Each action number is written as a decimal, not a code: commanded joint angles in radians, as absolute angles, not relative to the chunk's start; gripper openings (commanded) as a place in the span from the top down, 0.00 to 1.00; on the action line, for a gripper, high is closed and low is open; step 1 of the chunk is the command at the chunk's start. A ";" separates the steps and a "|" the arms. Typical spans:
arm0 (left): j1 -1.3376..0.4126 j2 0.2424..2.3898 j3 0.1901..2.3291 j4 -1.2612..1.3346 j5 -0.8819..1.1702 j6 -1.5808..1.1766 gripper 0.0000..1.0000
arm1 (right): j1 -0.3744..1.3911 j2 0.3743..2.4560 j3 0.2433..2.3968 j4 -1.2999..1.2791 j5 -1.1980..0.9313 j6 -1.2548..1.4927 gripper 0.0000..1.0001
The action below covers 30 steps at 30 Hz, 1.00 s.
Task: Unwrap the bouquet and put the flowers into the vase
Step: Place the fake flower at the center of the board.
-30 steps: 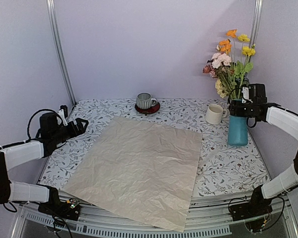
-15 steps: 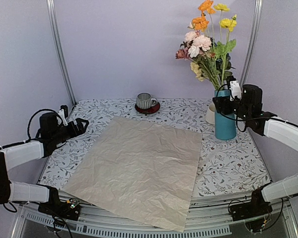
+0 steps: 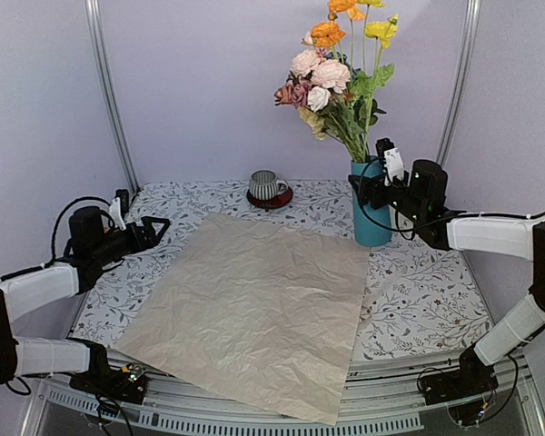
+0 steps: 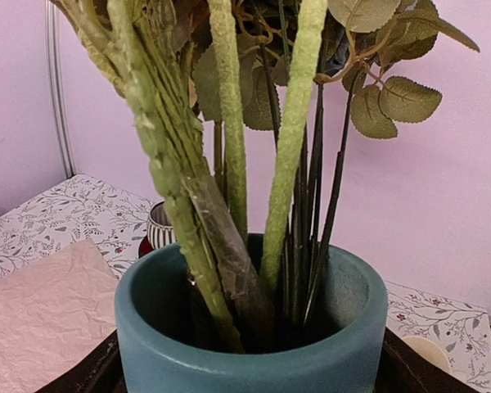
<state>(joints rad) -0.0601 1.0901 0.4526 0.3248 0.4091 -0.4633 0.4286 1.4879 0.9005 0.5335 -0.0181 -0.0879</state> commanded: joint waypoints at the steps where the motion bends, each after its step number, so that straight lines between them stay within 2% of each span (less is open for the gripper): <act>1: -0.139 1.090 0.481 0.401 0.487 -0.473 0.02 | 0.461 1.500 1.022 0.905 -0.063 -0.068 0.45; 11: -0.286 1.107 0.562 0.462 0.523 -0.429 0.04 | 0.579 1.594 1.007 1.013 -0.137 -0.076 0.46; 25: -0.353 1.073 0.514 0.566 0.627 -0.426 0.06 | 0.840 1.717 0.992 1.235 -0.056 -0.107 0.46; 30: -0.403 1.079 0.487 0.615 0.641 -0.419 0.07 | 0.866 1.769 0.990 1.282 -0.041 -0.090 0.46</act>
<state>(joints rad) -0.3584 1.0870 0.5129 0.5430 0.6064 -0.4374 0.8585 1.7828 0.9226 0.9424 -0.0853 -0.0948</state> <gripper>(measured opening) 0.936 0.838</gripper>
